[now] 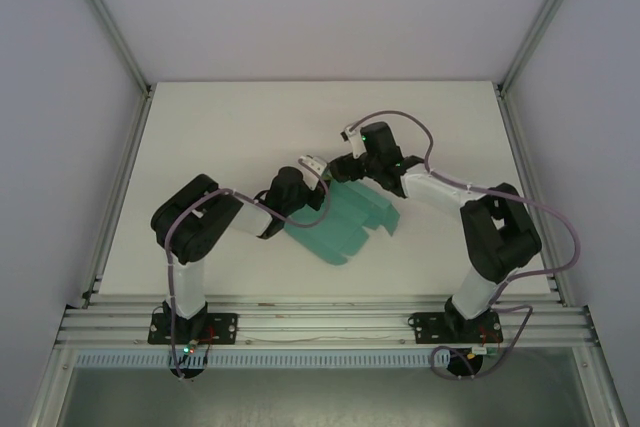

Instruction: Assemble paper box

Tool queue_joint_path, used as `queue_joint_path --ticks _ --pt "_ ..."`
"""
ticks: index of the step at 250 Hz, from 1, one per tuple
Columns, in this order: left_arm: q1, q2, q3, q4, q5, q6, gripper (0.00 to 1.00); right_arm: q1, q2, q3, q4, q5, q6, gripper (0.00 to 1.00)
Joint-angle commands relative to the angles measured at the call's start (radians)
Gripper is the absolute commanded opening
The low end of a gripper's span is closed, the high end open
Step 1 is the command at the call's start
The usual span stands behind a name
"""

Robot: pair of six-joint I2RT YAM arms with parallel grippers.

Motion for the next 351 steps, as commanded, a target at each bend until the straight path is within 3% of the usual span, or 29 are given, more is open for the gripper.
queue_joint_path --ticks 1,77,147,188,209,252,283,307,351 --pt "-0.006 0.014 -0.008 -0.042 -0.062 -0.02 0.08 0.049 0.013 -0.072 -0.019 0.016 0.009 0.75" --pt "-0.007 -0.048 -0.045 -0.05 -0.113 -0.066 0.22 0.117 0.014 -0.213 0.122 0.145 0.0 0.7" --pt "-0.007 -0.058 -0.017 -0.082 -0.135 -0.063 0.22 0.127 -0.008 -0.233 0.15 0.144 -0.03 0.69" --pt "-0.006 0.004 0.015 -0.074 -0.144 -0.072 0.17 0.128 0.003 -0.217 0.13 0.111 0.008 0.69" --pt "-0.006 0.011 0.007 -0.035 -0.138 -0.074 0.0 0.126 0.0 -0.217 0.127 0.122 0.048 0.69" --pt "-0.006 -0.013 0.003 -0.062 -0.218 -0.099 0.0 0.1 -0.126 -0.204 0.087 0.186 0.169 0.75" --pt "0.006 -0.094 0.004 -0.144 -0.227 -0.144 0.0 0.019 -0.294 -0.201 -0.008 0.116 0.224 0.8" --pt "0.044 -0.143 0.037 -0.286 -0.169 -0.222 0.0 -0.053 -0.424 -0.22 -0.096 0.001 0.212 0.83" --pt "0.171 -0.199 0.06 -0.391 0.136 -0.359 0.0 -0.124 -0.572 -0.264 -0.235 -0.187 0.139 0.84"
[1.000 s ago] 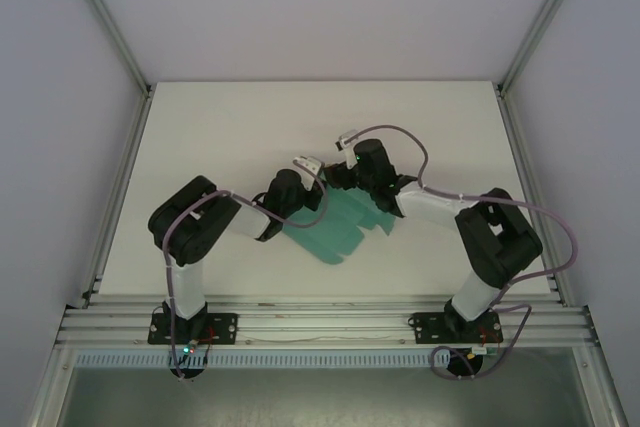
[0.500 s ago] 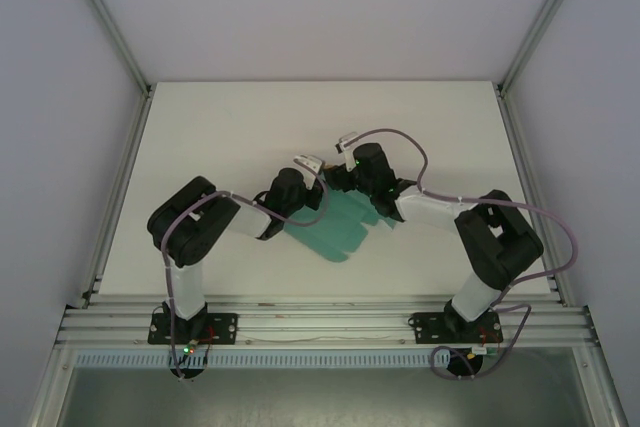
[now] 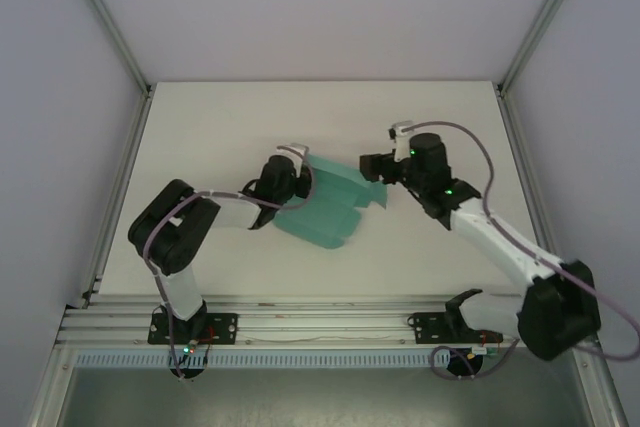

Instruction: Assemble paper box

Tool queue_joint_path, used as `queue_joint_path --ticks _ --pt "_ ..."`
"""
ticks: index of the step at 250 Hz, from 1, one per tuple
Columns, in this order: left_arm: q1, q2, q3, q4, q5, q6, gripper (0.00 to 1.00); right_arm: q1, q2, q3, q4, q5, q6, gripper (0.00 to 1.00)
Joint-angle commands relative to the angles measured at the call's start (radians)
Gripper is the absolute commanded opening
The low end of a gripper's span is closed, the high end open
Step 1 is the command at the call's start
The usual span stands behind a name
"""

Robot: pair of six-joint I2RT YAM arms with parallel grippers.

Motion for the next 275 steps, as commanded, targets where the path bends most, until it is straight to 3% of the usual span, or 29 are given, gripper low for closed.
queue_joint_path --ticks 1,18,50,140,157,185,212,275 --pt "0.08 -0.05 0.035 -0.114 0.219 -0.132 0.0 -0.024 -0.064 -0.032 -0.174 -0.179 -0.036 0.84" --pt "0.106 -0.064 0.036 -0.121 0.319 -0.141 0.0 -0.031 -0.08 -0.038 -0.184 -0.211 -0.038 0.83" --pt "0.107 -0.078 0.078 -0.235 0.359 -0.099 0.0 -0.033 -0.037 -0.016 -0.143 -0.257 -0.043 0.76" --pt "0.105 -0.058 0.124 -0.291 0.317 -0.142 0.0 -0.031 0.115 0.062 -0.111 -0.344 -0.087 0.23" --pt "0.094 -0.052 0.142 -0.319 0.248 -0.141 0.0 -0.028 0.115 0.058 -0.088 -0.327 -0.064 0.1" --pt "0.05 -0.042 0.179 -0.396 0.015 -0.13 0.0 -0.013 0.103 0.051 -0.068 -0.292 -0.046 0.0" --pt "0.003 -0.019 0.229 -0.479 -0.213 -0.131 0.0 0.011 0.078 0.03 -0.05 -0.222 -0.045 0.0" --pt "-0.03 0.056 0.307 -0.615 -0.565 -0.115 0.0 0.027 0.021 -0.016 -0.029 -0.12 -0.022 0.0"
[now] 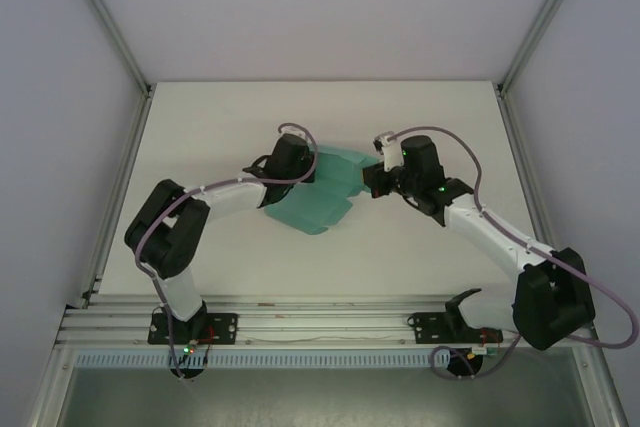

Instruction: Assemble paper box

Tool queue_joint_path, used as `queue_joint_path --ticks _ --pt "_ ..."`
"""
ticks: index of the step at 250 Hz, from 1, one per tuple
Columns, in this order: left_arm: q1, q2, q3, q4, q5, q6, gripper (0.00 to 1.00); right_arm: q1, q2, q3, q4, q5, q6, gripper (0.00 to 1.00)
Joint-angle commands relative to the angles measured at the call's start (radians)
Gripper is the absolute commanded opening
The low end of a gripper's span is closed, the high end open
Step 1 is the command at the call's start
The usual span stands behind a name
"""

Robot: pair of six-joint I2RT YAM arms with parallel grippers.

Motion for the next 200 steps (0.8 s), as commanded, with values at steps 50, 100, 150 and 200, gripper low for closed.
queue_joint_path --ticks 50,100,150,200 --pt "-0.019 0.121 0.064 -0.206 -0.624 0.09 0.0 0.008 -0.053 -0.016 0.022 0.073 0.043 0.0" --pt "-0.029 0.167 0.098 -0.282 -0.653 0.102 0.0 0.007 -0.049 -0.008 0.025 0.089 0.048 0.0" --pt "-0.015 0.1 0.054 -0.215 -0.353 0.124 0.13 0.006 -0.047 -0.005 0.037 0.06 0.073 0.0" --pt "0.039 0.008 -0.008 -0.098 0.029 0.08 0.28 0.006 -0.045 -0.01 0.067 -0.031 0.103 0.0"
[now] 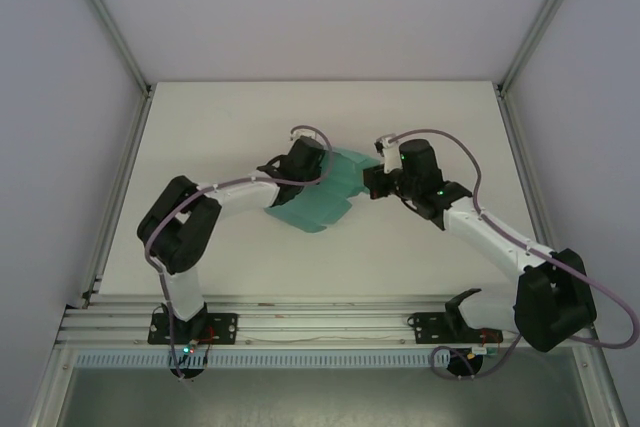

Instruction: Assemble paper box

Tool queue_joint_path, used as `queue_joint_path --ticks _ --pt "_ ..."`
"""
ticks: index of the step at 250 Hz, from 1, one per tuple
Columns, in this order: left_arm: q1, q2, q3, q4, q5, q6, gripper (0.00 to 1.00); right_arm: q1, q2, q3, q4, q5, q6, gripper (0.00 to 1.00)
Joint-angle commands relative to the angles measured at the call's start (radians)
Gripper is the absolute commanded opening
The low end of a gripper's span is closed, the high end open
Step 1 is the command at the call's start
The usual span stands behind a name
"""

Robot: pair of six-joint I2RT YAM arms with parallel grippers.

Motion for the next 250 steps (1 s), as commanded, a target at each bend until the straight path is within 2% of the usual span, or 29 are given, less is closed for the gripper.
queue_joint_path --ticks 1,33,110,131,166,229,250 --pt "0.077 -0.038 -0.059 -0.025 0.154 0.023 0.29 -0.007 -0.039 0.012 0.048 -0.055 0.039 0.0" --pt "0.099 -0.091 -0.117 0.065 0.294 0.006 0.45 -0.008 -0.029 0.012 0.041 -0.088 0.034 0.0" --pt "0.148 -0.159 -0.219 0.205 0.479 -0.009 0.62 -0.011 -0.019 0.007 0.045 -0.148 0.013 0.0" --pt "0.15 -0.179 -0.251 0.251 0.513 0.006 0.63 -0.013 -0.018 0.007 0.043 -0.177 0.001 0.0" --pt "0.165 -0.162 -0.242 0.257 0.476 0.02 0.64 -0.014 -0.031 -0.005 0.052 -0.244 -0.035 0.0" --pt "0.198 -0.062 -0.176 0.326 0.613 0.07 0.64 -0.015 -0.032 0.007 0.024 -0.295 -0.066 0.0" --pt "0.198 -0.044 -0.171 0.364 0.631 0.081 0.55 -0.016 -0.025 0.005 0.027 -0.306 -0.067 0.0"
